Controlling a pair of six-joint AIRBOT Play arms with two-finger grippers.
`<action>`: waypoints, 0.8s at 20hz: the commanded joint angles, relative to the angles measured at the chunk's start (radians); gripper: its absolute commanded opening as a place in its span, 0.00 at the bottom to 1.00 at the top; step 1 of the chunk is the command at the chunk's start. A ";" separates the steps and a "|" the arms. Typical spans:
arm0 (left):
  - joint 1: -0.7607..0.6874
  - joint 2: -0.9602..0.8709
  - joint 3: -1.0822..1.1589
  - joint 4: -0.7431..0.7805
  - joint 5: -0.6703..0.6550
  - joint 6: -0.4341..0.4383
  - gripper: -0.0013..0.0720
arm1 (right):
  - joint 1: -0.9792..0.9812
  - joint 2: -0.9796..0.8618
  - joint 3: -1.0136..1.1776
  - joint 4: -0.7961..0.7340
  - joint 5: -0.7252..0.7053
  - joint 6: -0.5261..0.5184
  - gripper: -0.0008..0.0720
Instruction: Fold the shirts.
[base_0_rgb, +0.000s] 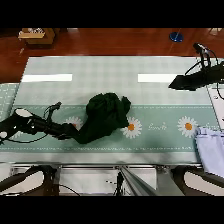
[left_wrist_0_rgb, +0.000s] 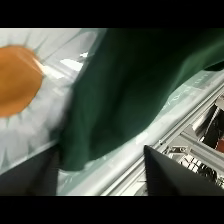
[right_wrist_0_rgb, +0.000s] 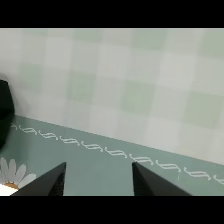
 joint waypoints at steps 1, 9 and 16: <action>-0.101 -0.061 -0.001 -0.066 0.128 0.009 0.60 | -0.001 0.000 -0.001 0.036 0.012 0.000 0.67; -0.121 -0.087 -0.001 -0.085 0.090 -0.001 0.04 | -0.001 -0.018 -0.006 0.071 0.028 -0.001 0.67; -0.118 -0.081 -0.001 -0.085 0.016 -0.002 0.04 | 0.008 -0.201 -0.119 0.422 0.018 -0.120 0.76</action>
